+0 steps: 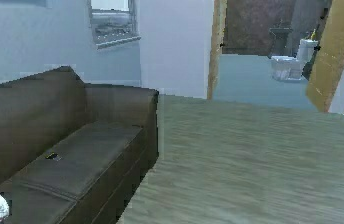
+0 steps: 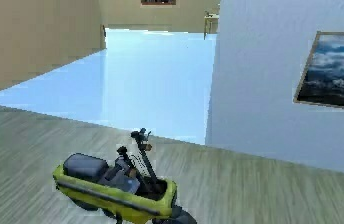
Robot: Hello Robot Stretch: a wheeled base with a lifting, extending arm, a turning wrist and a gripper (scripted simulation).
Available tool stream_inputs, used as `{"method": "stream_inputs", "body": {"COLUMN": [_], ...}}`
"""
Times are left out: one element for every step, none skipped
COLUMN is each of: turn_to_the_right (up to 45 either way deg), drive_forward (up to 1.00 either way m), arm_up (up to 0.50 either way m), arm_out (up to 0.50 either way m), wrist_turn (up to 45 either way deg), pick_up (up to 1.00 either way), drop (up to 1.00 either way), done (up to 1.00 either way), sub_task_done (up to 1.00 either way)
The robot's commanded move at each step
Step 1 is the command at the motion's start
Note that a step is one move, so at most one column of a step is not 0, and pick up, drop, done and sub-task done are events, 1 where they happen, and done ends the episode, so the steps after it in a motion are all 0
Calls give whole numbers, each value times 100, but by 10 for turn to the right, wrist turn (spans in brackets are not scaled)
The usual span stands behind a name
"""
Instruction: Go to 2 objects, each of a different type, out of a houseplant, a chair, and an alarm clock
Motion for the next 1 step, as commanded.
{"method": "stream_inputs", "body": {"turn_to_the_right": [330], "drive_forward": [0], "arm_up": [0], "arm_out": [0], "wrist_turn": [0], "pick_up": [0], "drop": [0], "done": [0], "sub_task_done": [0]}}
